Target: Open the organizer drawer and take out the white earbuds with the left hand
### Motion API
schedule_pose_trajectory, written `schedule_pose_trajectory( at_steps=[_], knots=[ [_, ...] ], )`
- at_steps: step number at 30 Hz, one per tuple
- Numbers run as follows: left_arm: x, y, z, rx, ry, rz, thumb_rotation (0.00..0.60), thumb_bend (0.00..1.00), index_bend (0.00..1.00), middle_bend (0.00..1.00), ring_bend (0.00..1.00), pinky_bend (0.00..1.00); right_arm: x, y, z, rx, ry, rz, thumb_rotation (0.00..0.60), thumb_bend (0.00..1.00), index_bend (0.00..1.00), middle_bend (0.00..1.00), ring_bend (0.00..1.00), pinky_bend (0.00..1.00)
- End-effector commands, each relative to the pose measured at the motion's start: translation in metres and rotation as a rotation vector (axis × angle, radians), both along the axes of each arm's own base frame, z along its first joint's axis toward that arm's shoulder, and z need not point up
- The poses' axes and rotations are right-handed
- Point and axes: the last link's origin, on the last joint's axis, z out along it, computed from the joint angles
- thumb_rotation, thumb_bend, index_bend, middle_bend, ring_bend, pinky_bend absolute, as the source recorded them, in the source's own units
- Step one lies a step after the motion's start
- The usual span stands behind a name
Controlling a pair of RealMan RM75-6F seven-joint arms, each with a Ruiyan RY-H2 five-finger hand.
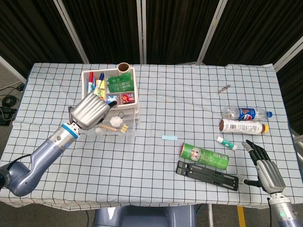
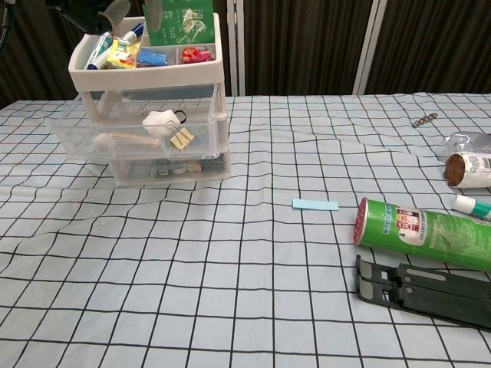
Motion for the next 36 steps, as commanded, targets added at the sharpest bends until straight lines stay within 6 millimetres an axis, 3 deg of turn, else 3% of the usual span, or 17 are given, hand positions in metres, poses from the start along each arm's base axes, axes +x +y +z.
schedule_pose_trajectory(
  at_steps=[1, 7, 9, 11, 14, 16, 21, 24, 29, 36],
  knots=[
    [-0.005, 0.002, -0.002, -0.016, 0.004, 0.001, 0.600, 0.00, 0.36, 0.88, 0.82, 0.69, -0.001, -0.001, 0.000, -0.003, 0.000, -0.002, 0.600, 0.11, 0.00, 0.00, 0.00, 0.00],
    [-0.007, 0.004, -0.002, -0.023, 0.005, 0.003, 0.600, 0.00, 0.17, 0.73, 0.69, 0.56, -0.002, -0.002, -0.002, -0.002, 0.004, -0.005, 0.600, 0.11, 0.00, 0.00, 0.00, 0.00],
    [-0.007, 0.003, -0.002, -0.026, 0.004, 0.004, 0.600, 0.00, 0.08, 0.60, 0.57, 0.47, -0.002, -0.003, -0.002, -0.002, 0.005, -0.005, 0.600, 0.11, 0.00, 0.00, 0.00, 0.00],
    [-0.006, 0.003, 0.000, -0.022, -0.001, -0.001, 0.600, 0.00, 0.05, 0.52, 0.50, 0.41, -0.002, -0.003, -0.003, -0.001, 0.006, -0.004, 0.600, 0.11, 0.00, 0.00, 0.00, 0.00],
    [-0.003, 0.003, 0.003, -0.020, -0.041, 0.005, 0.600, 0.00, 0.06, 0.50, 0.49, 0.39, -0.002, -0.003, -0.003, -0.004, 0.006, -0.001, 0.600, 0.11, 0.00, 0.00, 0.00, 0.00],
    [-0.002, 0.002, 0.004, -0.025, -0.057, 0.011, 0.600, 0.00, 0.11, 0.55, 0.51, 0.41, -0.001, -0.003, -0.003, -0.006, 0.006, 0.000, 0.600, 0.11, 0.00, 0.00, 0.00, 0.00],
    [-0.003, 0.000, 0.000, -0.044, -0.028, 0.006, 0.600, 0.00, 0.38, 0.76, 0.67, 0.57, -0.001, -0.002, -0.003, -0.011, 0.006, 0.003, 0.600, 0.11, 0.00, 0.00, 0.00, 0.00],
    [-0.001, 0.002, -0.009, -0.058, -0.003, -0.013, 0.600, 0.00, 0.46, 0.85, 0.74, 0.65, -0.001, -0.003, -0.003, -0.014, 0.008, 0.001, 0.600, 0.11, 0.00, 0.00, 0.00, 0.00],
    [0.003, 0.003, -0.017, -0.061, 0.002, -0.042, 0.600, 0.00, 0.55, 0.95, 0.83, 0.73, -0.002, -0.003, -0.002, -0.019, 0.009, -0.004, 0.600, 0.11, 0.00, 0.00, 0.00, 0.00],
    [0.004, 0.010, -0.024, -0.069, 0.028, -0.057, 0.600, 0.00, 0.57, 0.97, 0.85, 0.75, -0.005, -0.005, -0.001, -0.027, 0.011, -0.015, 0.600, 0.11, 0.00, 0.00, 0.00, 0.00]
  ],
)
